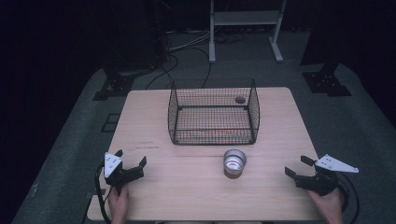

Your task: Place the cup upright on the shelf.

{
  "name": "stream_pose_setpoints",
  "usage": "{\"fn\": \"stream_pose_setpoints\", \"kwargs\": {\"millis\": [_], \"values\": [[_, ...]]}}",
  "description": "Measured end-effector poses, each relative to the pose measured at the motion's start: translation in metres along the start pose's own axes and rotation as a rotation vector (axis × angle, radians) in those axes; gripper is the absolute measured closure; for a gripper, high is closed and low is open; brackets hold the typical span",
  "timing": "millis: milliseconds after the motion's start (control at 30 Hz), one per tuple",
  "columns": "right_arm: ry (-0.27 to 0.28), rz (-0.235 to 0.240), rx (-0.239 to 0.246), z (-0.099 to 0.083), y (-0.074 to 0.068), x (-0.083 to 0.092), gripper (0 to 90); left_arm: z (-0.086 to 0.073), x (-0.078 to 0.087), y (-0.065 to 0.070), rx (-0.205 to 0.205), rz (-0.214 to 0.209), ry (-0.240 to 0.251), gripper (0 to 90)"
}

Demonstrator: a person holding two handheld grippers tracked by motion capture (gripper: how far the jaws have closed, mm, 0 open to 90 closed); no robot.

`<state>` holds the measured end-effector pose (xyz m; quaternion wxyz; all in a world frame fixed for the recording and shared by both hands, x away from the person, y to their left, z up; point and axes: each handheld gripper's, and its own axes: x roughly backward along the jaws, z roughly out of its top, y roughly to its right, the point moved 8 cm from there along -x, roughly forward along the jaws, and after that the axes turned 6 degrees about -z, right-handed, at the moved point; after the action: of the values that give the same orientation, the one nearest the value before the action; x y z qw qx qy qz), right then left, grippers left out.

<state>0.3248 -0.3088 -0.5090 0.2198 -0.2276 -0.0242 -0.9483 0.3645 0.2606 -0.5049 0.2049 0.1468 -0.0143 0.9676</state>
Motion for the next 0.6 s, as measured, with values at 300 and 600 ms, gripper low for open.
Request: {"fn": "stream_pose_setpoints", "kwargs": {"millis": [300, 600], "values": [[0.0, 0.024, 0.022, 0.003, -0.009, -0.001, 13.8, 0.0, 0.0, 0.001, 0.0, -0.002, -0.001, 0.0], [0.038, 0.078, 0.003, 0.012, -0.02, 0.004, 13.5, 0.0, 0.0, 0.001, -0.006, -0.007, -0.003, 0.0]]}}
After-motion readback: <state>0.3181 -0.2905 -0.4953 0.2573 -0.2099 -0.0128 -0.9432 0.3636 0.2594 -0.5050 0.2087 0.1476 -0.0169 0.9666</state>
